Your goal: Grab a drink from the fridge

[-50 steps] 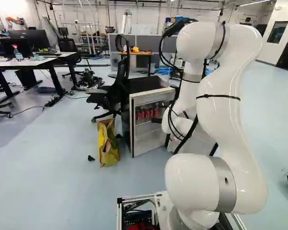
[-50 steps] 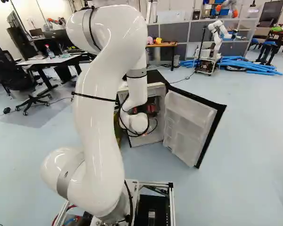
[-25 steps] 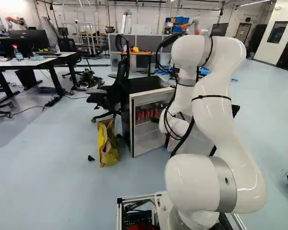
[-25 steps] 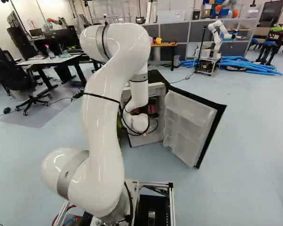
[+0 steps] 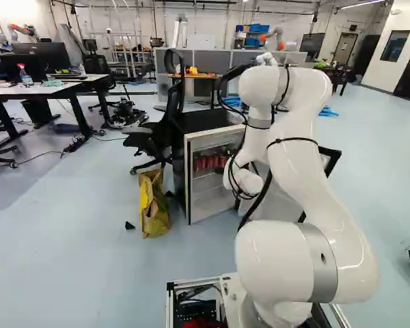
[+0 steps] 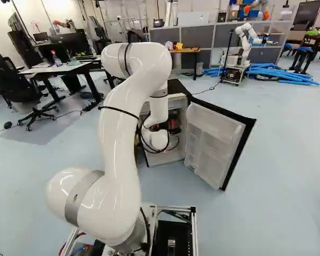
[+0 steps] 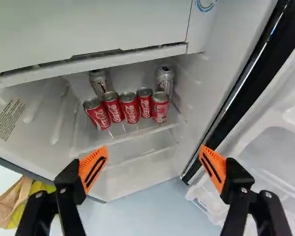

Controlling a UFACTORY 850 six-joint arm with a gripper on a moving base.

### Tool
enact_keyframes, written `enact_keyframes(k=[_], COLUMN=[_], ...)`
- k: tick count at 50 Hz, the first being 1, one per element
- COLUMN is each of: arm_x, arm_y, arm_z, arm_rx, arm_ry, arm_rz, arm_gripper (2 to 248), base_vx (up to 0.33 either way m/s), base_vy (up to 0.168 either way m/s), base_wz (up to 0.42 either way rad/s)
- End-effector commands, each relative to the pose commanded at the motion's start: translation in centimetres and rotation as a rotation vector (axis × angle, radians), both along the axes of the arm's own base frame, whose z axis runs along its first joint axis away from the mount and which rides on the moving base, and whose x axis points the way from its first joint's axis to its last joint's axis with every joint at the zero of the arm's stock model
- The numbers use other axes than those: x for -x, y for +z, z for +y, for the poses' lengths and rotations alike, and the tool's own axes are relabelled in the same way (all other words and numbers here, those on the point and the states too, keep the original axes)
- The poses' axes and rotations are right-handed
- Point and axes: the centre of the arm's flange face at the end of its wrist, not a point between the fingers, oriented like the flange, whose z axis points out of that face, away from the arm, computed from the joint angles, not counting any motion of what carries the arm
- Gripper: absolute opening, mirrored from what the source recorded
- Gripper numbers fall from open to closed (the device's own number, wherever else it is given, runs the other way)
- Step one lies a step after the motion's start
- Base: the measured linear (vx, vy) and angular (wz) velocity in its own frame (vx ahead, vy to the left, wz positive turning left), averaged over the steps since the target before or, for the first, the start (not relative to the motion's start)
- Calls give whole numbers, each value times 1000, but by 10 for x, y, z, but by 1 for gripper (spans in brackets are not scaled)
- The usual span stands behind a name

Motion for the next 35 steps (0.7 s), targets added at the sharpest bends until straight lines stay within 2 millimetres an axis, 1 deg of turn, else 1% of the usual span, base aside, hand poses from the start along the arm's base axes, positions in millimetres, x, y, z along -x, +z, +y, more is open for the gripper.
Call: enact_keyframes(k=[35], arm_x=[-35], arm_y=[-46], arm_z=[-1], arm_rx=[13], arm_ry=[-60], arm_rz=[-79], arm_gripper=[247], base_vx=[0], base_vy=[0], base_wz=[0])
